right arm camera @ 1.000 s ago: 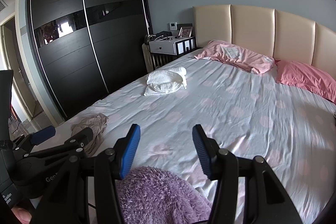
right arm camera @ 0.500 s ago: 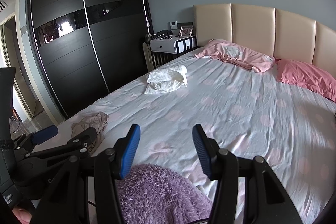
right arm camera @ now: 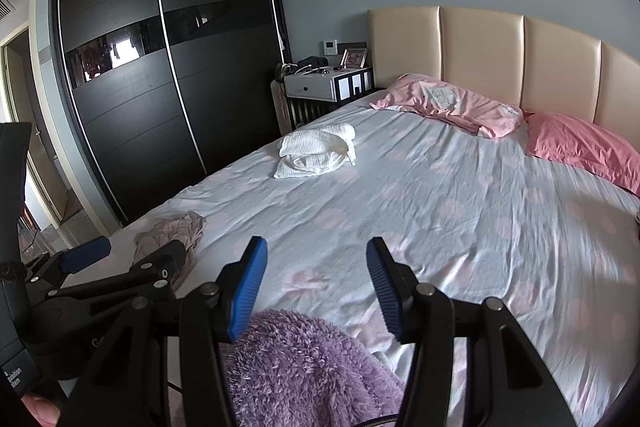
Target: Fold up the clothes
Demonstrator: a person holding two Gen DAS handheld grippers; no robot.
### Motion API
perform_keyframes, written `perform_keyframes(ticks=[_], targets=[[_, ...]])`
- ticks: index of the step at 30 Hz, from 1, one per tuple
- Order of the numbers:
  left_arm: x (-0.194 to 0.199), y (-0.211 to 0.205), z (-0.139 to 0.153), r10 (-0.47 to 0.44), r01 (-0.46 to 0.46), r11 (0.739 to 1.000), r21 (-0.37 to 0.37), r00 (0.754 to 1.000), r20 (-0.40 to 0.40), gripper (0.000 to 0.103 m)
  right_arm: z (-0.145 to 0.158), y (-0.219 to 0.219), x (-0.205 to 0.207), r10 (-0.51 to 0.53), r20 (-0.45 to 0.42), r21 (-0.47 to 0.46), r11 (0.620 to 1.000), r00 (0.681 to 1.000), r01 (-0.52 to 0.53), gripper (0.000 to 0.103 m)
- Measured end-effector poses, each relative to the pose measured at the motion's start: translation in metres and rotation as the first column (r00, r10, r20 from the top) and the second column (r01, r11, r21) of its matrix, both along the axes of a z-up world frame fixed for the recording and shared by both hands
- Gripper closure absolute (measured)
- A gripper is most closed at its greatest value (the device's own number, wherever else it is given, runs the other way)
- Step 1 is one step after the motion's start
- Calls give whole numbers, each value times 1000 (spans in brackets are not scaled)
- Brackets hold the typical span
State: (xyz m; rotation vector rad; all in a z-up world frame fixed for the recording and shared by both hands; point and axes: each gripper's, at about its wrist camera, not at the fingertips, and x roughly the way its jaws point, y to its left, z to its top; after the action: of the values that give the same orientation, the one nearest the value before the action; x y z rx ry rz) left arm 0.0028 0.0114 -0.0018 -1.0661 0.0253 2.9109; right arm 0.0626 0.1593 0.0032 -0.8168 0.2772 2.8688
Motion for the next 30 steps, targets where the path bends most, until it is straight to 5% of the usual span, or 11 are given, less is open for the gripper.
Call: perform_keyframes(ticks=[8,14,30], targets=[[-2,2,-1,-14,14,1000,-1,1000,3,13,0,3,0,-5,4,-7,1000,1000,5,53],[-3,5,-1,-117,117,993,11,993,11,13,0,2,0,-5,8,-7,1000,1000,5,53],[-15,15,-7,-153,153,988,14,988,27,13,-4,10,-5,-12,23,-9,1000,1000,13,53]])
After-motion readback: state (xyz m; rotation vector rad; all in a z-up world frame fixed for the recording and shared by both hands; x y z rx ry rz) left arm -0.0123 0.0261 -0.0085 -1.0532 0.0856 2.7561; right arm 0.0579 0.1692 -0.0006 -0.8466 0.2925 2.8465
